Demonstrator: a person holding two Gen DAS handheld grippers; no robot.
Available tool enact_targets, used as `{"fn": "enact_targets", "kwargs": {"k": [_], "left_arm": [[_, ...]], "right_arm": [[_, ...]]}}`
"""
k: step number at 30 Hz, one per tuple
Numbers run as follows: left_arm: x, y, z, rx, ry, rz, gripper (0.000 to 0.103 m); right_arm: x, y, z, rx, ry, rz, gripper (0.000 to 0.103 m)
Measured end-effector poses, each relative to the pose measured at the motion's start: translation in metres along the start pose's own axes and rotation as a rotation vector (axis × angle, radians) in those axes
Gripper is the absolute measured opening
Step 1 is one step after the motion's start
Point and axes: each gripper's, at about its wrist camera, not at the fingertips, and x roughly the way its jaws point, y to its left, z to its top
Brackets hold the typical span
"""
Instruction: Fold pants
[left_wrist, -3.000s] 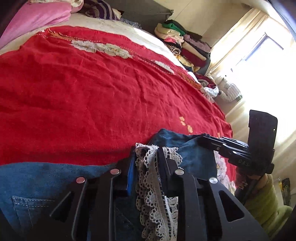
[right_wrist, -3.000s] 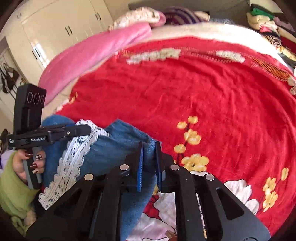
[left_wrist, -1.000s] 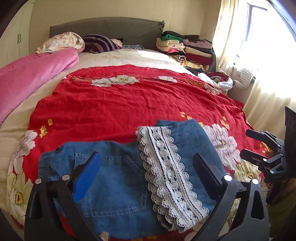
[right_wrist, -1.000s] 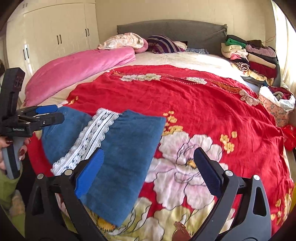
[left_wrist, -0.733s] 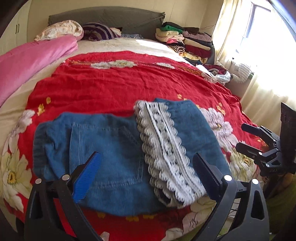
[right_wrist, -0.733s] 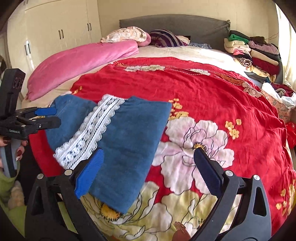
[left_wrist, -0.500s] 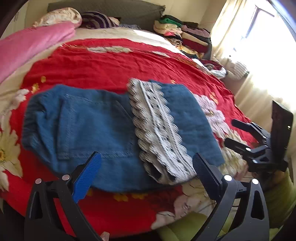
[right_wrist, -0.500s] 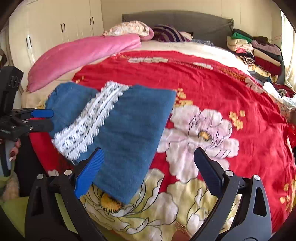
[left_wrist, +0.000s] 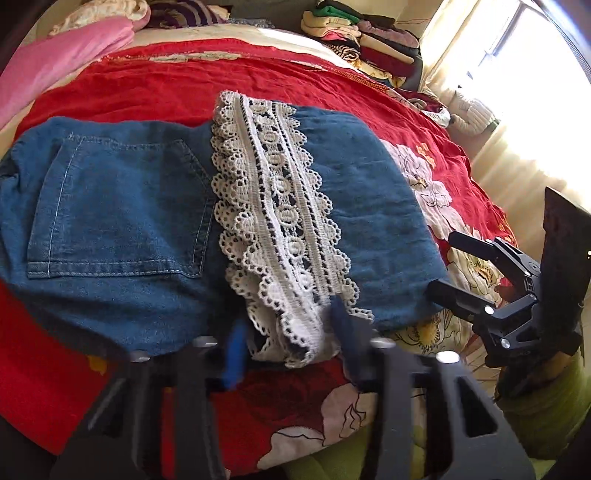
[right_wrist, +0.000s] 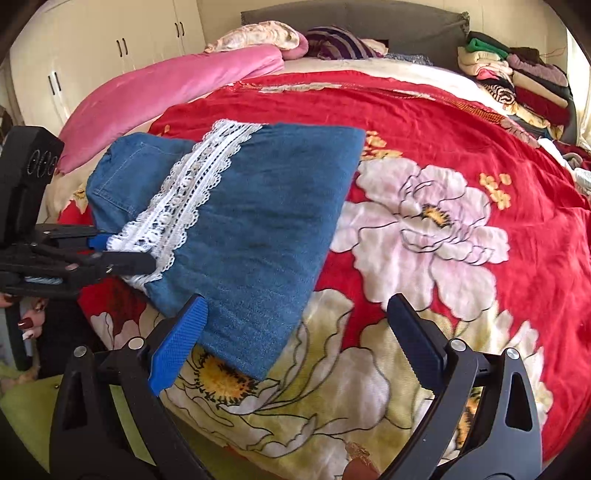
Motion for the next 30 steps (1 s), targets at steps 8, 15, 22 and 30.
{"fn": "enact_targets", "kwargs": {"k": [8, 15, 22, 30], "left_arm": [[-0.011, 0.009, -0.007, 0.027, -0.004, 0.019, 0.02], [-0.008, 0.007, -0.007, 0.035, -0.002, 0.027, 0.026], [-0.006, 0.003, -0.008, 0.054, 0.005, 0.03, 0.033], [-0.01, 0.001, -0.007, 0.062, -0.004, 0.042, 0.041]], "right_arm": [[-0.017, 0.019, 0.01, -0.064, -0.079, 0.041, 0.088], [0.001, 0.039, 0.007, -0.163, -0.021, 0.075, 0.042], [0.015, 0.036, -0.005, -0.186, 0.041, 0.029, 0.041], [0.001, 0.03, -0.001, -0.151, 0.014, 0.044, 0.049]]}}
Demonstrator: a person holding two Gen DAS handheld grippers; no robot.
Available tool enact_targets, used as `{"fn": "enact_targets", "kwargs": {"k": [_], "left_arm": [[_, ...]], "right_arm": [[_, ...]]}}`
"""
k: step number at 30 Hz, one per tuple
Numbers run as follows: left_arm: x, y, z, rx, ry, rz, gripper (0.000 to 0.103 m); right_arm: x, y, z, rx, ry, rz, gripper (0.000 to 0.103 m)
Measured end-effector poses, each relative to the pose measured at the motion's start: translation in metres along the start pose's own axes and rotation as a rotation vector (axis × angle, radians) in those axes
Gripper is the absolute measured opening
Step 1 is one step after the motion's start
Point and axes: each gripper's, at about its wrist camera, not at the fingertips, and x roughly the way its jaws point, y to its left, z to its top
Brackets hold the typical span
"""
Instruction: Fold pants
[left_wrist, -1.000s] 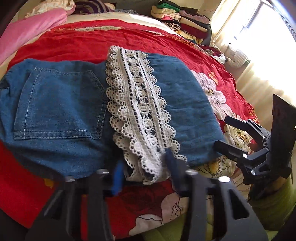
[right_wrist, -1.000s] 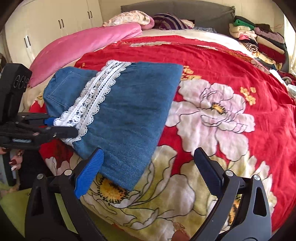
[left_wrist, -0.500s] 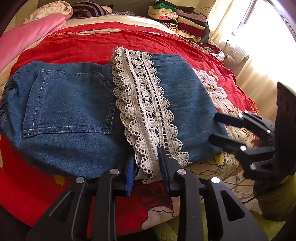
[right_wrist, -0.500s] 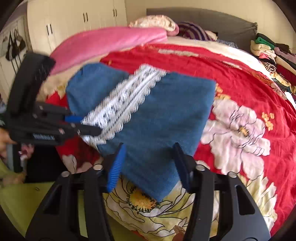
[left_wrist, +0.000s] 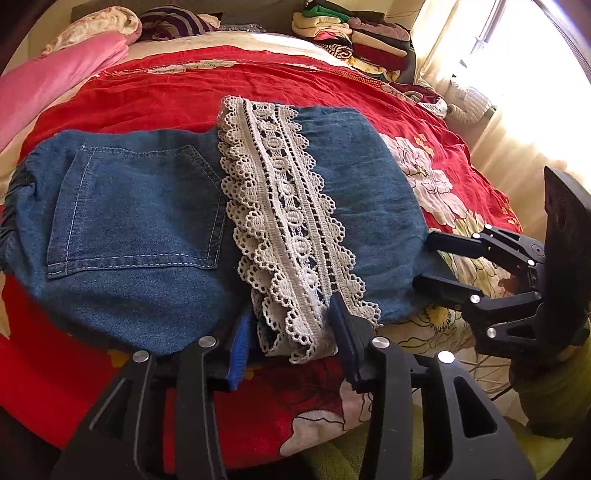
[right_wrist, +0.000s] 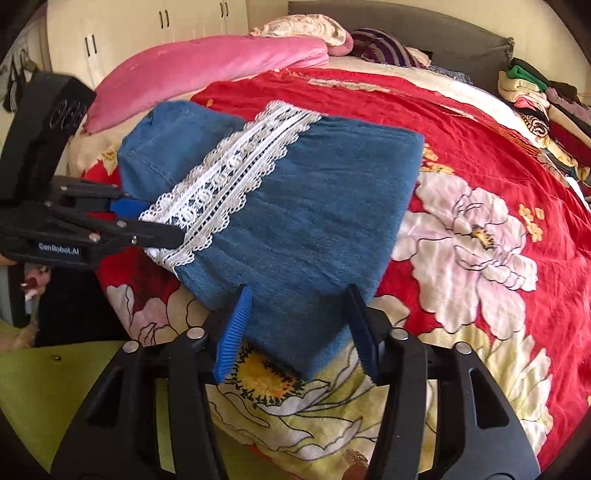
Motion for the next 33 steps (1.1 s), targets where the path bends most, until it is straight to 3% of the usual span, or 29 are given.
{"fn": "enact_targets", "kwargs": {"k": [5, 8, 11, 15, 23, 26, 28, 33], "left_arm": [[-0.004, -0.002, 0.0, 0.007, -0.005, 0.01, 0.041], [-0.008, -0.003, 0.001, 0.01, -0.012, 0.012, 0.054], [-0.015, -0.003, 0.002, 0.019, -0.029, 0.023, 0.054], [-0.024, -0.004, 0.002, 0.026, -0.049, 0.041, 0.064], [-0.04, -0.004, 0.006, 0.039, -0.088, 0.084, 0.084], [-0.046, -0.002, 0.007, 0.038, -0.099, 0.092, 0.086], [-0.05, 0.0, 0.007, 0.032, -0.108, 0.1, 0.095], [-0.061, 0.011, 0.009, 0.004, -0.13, 0.123, 0.098]], "right_arm": [[-0.006, -0.007, 0.001, 0.027, -0.018, -0.002, 0.053], [-0.01, -0.009, 0.002, 0.034, -0.028, -0.006, 0.06], [-0.014, -0.012, 0.004, 0.043, -0.043, -0.014, 0.068], [-0.021, -0.017, 0.007, 0.064, -0.068, -0.029, 0.078], [-0.037, -0.026, 0.02, 0.102, -0.119, -0.044, 0.086], [-0.043, -0.027, 0.025, 0.106, -0.135, -0.048, 0.088], [-0.046, -0.027, 0.03, 0.096, -0.146, -0.049, 0.088], [-0.051, -0.022, 0.044, 0.081, -0.172, -0.05, 0.09]]}}
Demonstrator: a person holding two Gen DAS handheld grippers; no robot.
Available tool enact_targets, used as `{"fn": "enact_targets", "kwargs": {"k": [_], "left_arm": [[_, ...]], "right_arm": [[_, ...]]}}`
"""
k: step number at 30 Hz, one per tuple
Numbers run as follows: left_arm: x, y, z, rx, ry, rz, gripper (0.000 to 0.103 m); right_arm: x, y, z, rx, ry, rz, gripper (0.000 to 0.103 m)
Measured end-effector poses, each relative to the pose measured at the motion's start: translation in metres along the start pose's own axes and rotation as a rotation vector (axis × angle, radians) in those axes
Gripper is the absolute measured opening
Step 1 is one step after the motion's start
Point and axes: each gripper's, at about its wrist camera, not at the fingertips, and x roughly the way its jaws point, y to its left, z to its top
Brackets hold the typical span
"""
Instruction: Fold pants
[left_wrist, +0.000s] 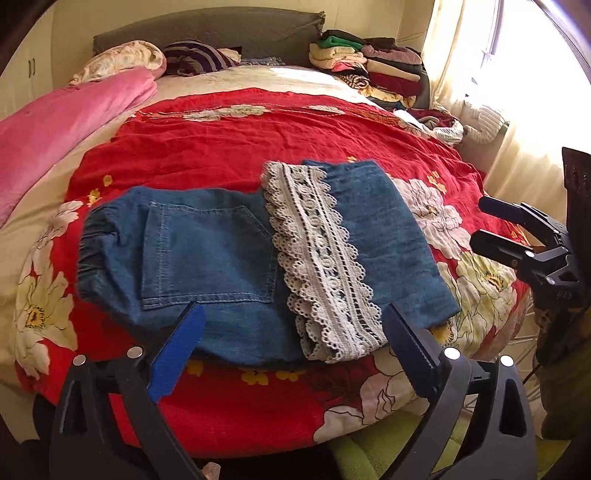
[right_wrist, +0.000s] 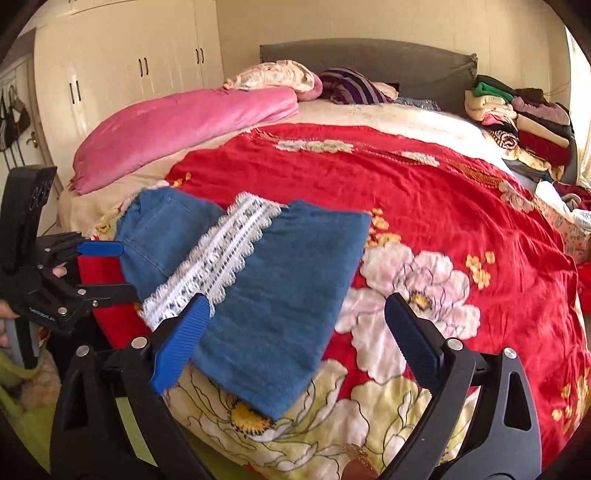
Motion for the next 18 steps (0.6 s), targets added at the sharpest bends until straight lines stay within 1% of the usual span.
{"fn": "enact_targets", "kwargs": {"k": [8, 13, 18], "left_arm": [[-0.015, 0.027, 0.001, -0.058, -0.029, 0.041, 0.098], [-0.023, 0.04, 0.001, -0.083, -0.046, 0.052, 0.098], [-0.029, 0.05, -0.001, -0.102, -0.054, 0.058, 0.098]], "right_arm": [[0.001, 0.021, 0.024, -0.058, -0.032, 0.02, 0.093], [0.007, 0.033, 0.036, -0.066, -0.027, 0.05, 0.094], [0.011, 0.043, 0.044, -0.079, -0.024, 0.059, 0.094]]}}
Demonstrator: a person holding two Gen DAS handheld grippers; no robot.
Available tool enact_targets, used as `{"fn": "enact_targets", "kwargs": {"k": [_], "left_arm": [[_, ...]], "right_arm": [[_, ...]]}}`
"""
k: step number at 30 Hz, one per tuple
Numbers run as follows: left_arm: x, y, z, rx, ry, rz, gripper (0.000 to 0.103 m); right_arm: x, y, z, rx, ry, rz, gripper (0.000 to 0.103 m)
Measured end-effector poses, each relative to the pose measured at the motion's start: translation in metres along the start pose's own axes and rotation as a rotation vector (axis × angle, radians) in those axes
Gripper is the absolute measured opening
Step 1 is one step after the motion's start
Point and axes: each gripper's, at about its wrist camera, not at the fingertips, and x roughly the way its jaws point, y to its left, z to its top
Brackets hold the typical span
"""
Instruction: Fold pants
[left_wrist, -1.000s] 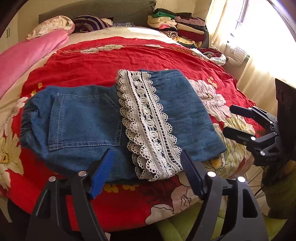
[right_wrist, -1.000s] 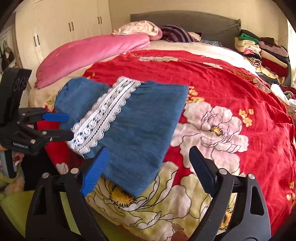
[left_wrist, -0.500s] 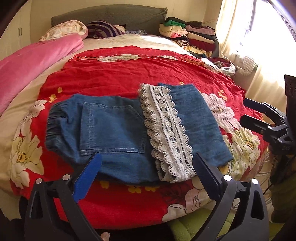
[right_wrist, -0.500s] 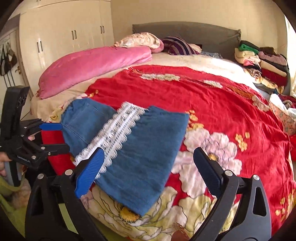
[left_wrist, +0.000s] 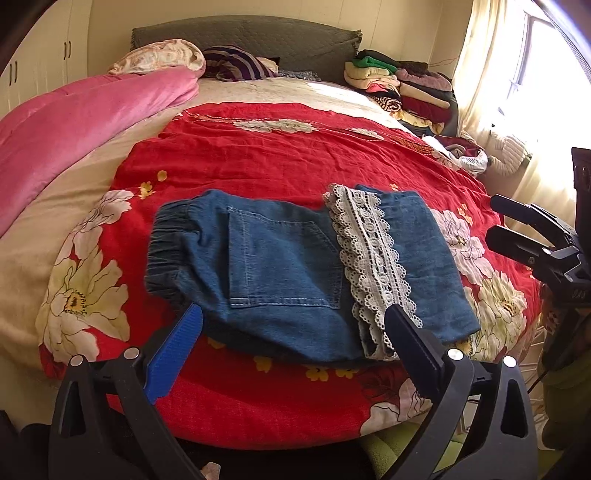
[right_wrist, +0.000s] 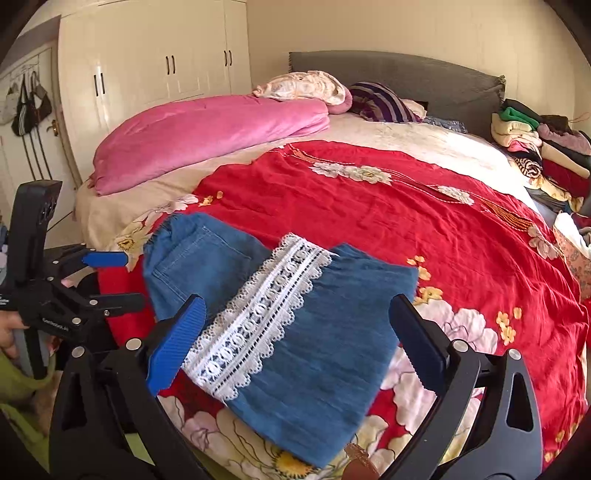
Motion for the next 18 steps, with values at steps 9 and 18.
{"fn": "enact_targets", "kwargs": {"k": [9, 18], "left_arm": [[-0.002, 0.025, -0.001, -0.063, 0.001, 0.024, 0.099], [0.002, 0.068, -0.006, -0.172, 0.025, 0.052, 0.099]], "right_arm": [[0.012, 0.018, 0.015, -0.038, 0.01, 0.03, 0.094], [0.037, 0.04, 0.041, -0.091, 0.037, 0.099, 0.094]]}}
